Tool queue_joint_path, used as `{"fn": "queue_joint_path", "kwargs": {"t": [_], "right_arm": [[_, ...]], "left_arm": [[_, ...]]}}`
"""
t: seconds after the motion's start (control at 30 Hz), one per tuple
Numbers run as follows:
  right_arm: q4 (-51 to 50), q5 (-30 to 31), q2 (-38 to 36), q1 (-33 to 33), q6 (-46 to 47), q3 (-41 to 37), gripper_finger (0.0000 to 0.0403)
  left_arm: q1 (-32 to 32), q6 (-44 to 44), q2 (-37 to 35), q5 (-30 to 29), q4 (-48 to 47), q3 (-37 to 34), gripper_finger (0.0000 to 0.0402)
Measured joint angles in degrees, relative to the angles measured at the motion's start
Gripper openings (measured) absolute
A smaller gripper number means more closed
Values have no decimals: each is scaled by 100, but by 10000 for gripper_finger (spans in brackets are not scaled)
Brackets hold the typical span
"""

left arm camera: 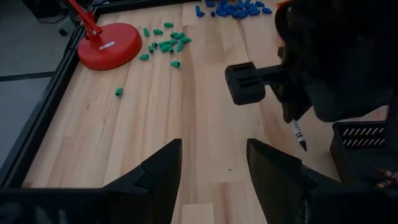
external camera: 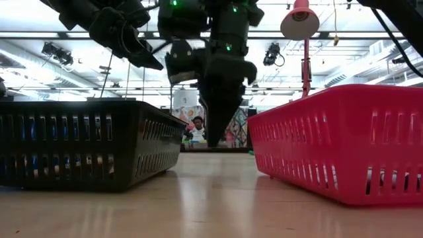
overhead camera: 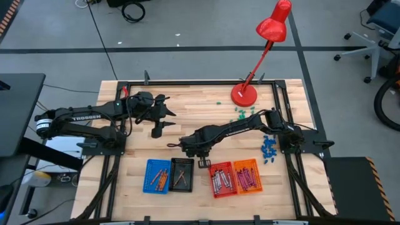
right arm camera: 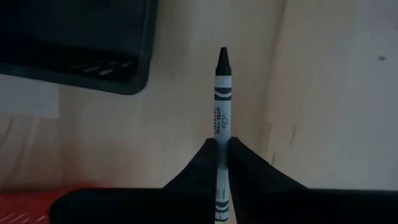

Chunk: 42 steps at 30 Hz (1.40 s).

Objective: Sort crayons
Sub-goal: Put the black crayon into the red basket

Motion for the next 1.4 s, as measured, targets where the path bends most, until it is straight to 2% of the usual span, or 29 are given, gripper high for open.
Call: {"fn": "queue_joint_path", "kwargs": {"t": [0.2,0.63,0.97,1.17,1.4], "right_arm": [[-631,8,0,-4,369,474,29],[-2754,-19,-7,355,2082,1315,29],[-3180,-632,-9,993,3574,1382,29],[-3400,-661,-13,1355,4652,1385,29],[-3229,-653,-15,1700,5663,1385,29]], "left_arm": [[0,3,-2,0,13,0,192],[0,11,-2,-2,76,0,192],[0,45,-2,-4,79,0,192],[0,199,-1,-119,142,0,192],[2,457,0,-585,459,0,192]]}}
